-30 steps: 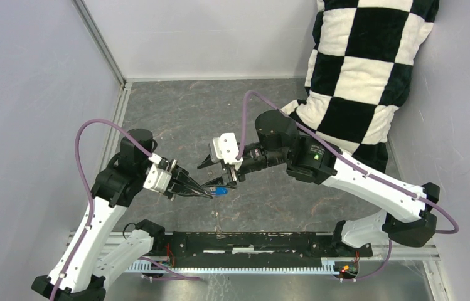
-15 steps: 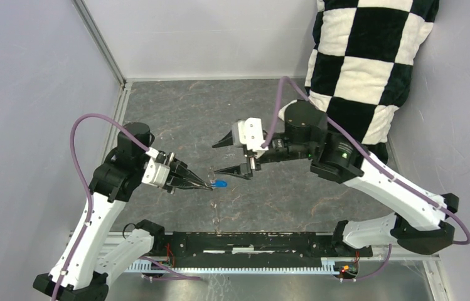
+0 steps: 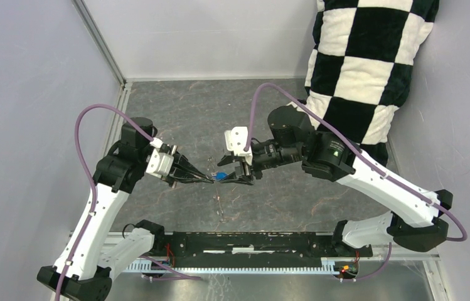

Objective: Put the keys on the keyring
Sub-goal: Insert the key onto the keyring, then adjust the key on the keyring.

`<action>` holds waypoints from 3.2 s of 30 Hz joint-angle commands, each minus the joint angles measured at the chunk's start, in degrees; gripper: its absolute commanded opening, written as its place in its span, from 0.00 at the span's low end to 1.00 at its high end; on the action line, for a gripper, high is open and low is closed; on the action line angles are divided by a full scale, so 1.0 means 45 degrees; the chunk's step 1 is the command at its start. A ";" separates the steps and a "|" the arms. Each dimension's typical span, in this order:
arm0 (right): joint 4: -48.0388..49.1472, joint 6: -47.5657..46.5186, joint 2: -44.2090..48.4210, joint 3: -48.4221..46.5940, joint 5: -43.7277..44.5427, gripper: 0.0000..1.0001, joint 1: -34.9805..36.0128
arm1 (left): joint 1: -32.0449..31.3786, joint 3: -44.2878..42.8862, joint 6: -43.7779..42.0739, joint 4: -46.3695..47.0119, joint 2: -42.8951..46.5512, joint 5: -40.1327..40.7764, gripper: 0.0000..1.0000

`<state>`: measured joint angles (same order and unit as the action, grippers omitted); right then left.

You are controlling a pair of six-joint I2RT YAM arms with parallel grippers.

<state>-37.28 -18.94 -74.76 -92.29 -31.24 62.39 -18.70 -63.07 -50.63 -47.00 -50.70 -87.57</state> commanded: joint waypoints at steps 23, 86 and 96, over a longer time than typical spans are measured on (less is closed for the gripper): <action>0.0396 0.0571 -0.0789 -0.0539 0.0437 0.05 0.0341 | 0.0132 -0.0382 -0.0690 0.0010 0.0131 -0.0172 0.02; 0.0840 0.1381 -0.0831 0.0281 0.0805 0.00 0.0209 | -0.1501 -0.1565 -1.0968 -0.6212 0.0421 0.4505 0.06; 0.5251 0.4008 0.0998 0.3589 0.1883 0.00 0.0169 | -0.1495 0.1485 -0.9280 0.0085 0.3383 0.6112 0.04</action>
<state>-26.79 -7.35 -74.94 -80.23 -26.26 63.61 -25.21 -61.73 -95.44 -59.70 -40.60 -63.02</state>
